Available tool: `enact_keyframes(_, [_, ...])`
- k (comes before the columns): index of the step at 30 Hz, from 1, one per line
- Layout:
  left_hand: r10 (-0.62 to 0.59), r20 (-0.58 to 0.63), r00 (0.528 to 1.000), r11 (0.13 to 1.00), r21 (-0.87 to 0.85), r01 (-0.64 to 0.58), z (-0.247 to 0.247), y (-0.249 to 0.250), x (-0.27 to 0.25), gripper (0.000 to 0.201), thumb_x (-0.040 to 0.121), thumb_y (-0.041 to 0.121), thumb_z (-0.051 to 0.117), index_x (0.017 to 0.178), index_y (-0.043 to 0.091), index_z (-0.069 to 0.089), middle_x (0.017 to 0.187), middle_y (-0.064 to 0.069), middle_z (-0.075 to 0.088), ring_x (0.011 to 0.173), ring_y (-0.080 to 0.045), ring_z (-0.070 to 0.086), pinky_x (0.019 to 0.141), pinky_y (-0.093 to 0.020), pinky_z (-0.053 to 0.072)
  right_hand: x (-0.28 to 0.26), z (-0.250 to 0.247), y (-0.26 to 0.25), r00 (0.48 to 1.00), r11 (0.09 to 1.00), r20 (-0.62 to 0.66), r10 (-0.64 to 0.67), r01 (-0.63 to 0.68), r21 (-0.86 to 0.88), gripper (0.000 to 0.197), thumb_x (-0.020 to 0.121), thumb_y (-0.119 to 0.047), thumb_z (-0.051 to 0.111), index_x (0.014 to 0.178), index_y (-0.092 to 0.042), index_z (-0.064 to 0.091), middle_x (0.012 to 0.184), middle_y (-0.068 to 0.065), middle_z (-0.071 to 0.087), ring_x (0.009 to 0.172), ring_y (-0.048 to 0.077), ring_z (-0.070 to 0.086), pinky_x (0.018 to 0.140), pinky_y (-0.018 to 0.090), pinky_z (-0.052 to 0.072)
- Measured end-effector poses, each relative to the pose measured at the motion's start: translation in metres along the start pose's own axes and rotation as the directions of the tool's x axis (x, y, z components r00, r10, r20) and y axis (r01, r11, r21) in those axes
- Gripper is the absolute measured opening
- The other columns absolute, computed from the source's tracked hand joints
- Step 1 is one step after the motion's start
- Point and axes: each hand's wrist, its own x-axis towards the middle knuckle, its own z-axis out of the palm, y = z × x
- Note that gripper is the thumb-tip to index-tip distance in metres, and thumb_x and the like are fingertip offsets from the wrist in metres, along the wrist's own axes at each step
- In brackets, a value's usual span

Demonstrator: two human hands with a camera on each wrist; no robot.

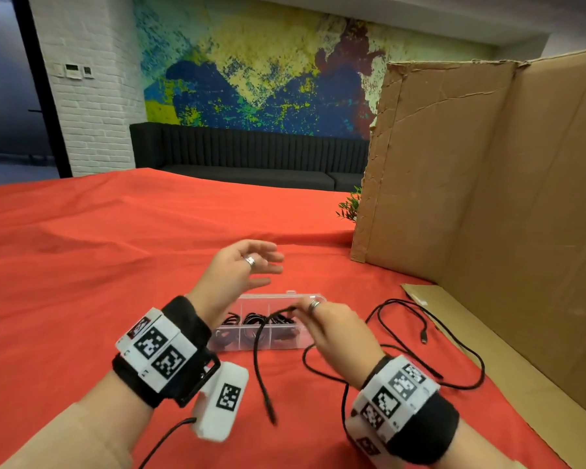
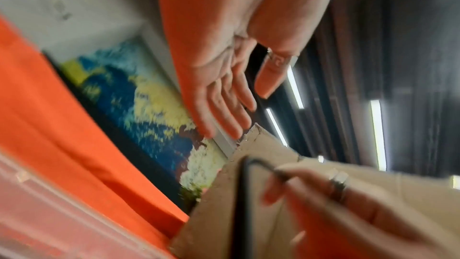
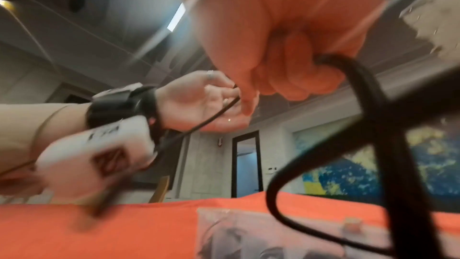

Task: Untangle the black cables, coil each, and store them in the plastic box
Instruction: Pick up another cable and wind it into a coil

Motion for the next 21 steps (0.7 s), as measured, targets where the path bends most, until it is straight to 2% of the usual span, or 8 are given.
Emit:
enact_keyframes(4, [-0.072,0.21,0.975,0.94,0.342,-0.004,-0.003,-0.011,-0.008,0.017,0.095,0.01,0.046,0.107,0.013,0.058,0.095,-0.002,0.068,0.076,-0.007,0.066,0.066,-0.008,0.045,0.012,-0.028,0.007,0.989,0.996,-0.121,0.08,-0.075,0.049,0.029,0.09,-0.048,0.032,0.102,-0.033,0.053,0.07,-0.003,0.059,0.071,0.029,0.058,0.068,0.043,0.05])
enact_keyframes(8, [-0.18,0.387,0.904,0.959,0.274,0.074,-0.003,-0.015,-0.016,0.022,0.099,0.012,0.037,0.097,0.007,0.059,0.056,0.008,0.05,0.047,-0.007,0.047,0.059,-0.02,0.047,0.03,-0.048,0.016,0.949,0.983,-0.282,0.143,-0.103,0.151,0.016,0.095,-0.037,0.042,0.092,-0.03,0.056,0.064,0.004,0.06,0.061,0.027,0.054,0.066,0.046,0.049])
enact_keyframes(11, [-0.212,0.353,0.911,0.975,0.139,0.173,-0.002,-0.012,-0.016,0.03,0.1,0.02,0.034,0.08,0.01,0.055,0.051,0.01,0.029,0.043,-0.005,0.022,0.044,-0.017,0.034,0.041,-0.059,0.026,0.93,0.973,-0.304,0.206,-0.161,0.164,0.008,0.095,-0.033,0.046,0.092,-0.032,0.053,0.075,0.007,0.065,0.073,0.028,0.06,0.073,0.046,0.049])
enact_keyframes(13, [-0.165,0.348,0.923,0.982,-0.026,0.185,0.003,-0.003,-0.018,0.03,0.095,0.026,0.039,0.077,0.011,0.059,0.053,0.007,0.034,0.044,-0.005,0.025,0.041,-0.015,0.027,0.044,-0.059,0.031,0.933,0.965,-0.258,0.251,-0.22,0.146,0.009,0.095,-0.038,0.044,0.097,-0.034,0.052,0.083,0.009,0.066,0.083,0.033,0.061,0.078,0.045,0.05])
enact_keyframes(15, [-0.034,0.327,0.944,0.968,-0.225,0.112,0.011,0.008,-0.018,0.03,0.085,0.029,0.044,0.084,0.009,0.067,0.064,0.002,0.057,0.053,-0.007,0.048,0.049,-0.017,0.043,0.041,-0.05,0.028,0.946,0.952,-0.104,0.306,-0.305,0.032,0.02,0.096,-0.044,0.04,0.106,-0.038,0.055,0.095,0.009,0.067,0.091,0.033,0.061,0.079,0.04,0.05])
enact_keyframes(17, [0.071,0.265,0.962,0.94,-0.34,0.024,0.016,0.014,-0.013,0.036,0.083,0.028,0.044,0.1,0.004,0.065,0.097,-0.004,0.07,0.085,-0.012,0.065,0.076,-0.022,0.054,0.033,-0.028,0.019,0.967,0.969,0.09,0.24,-0.233,-0.085,0.025,0.097,-0.043,0.037,0.116,-0.039,0.053,0.106,0.007,0.066,0.098,0.03,0.062,0.08,0.037,0.049])
enact_keyframes(19, [0.098,0.154,0.983,0.946,-0.322,-0.044,0.019,0.015,-0.005,0.038,0.088,0.027,0.043,0.113,0.003,0.059,0.121,-0.007,0.063,0.112,-0.014,0.06,0.098,-0.028,0.047,0.022,-0.005,0.003,0.962,0.996,0.257,0.09,-0.087,-0.024,0.028,0.098,-0.038,0.035,0.121,-0.032,0.049,0.111,0.009,0.065,0.104,0.03,0.06,0.085,0.041,0.049])
enact_keyframes(21, [0.141,0.053,0.989,0.985,-0.109,-0.135,0.018,0.009,0.002,0.032,0.095,0.02,0.042,0.12,0.007,0.056,0.126,-0.006,0.059,0.118,-0.012,0.055,0.104,-0.028,0.04,0.012,0.004,-0.01,0.94,0.997,0.341,0.018,-0.043,0.067,0.029,0.098,-0.036,0.033,0.116,-0.021,0.049,0.107,0.015,0.065,0.102,0.033,0.06,0.085,0.046,0.048])
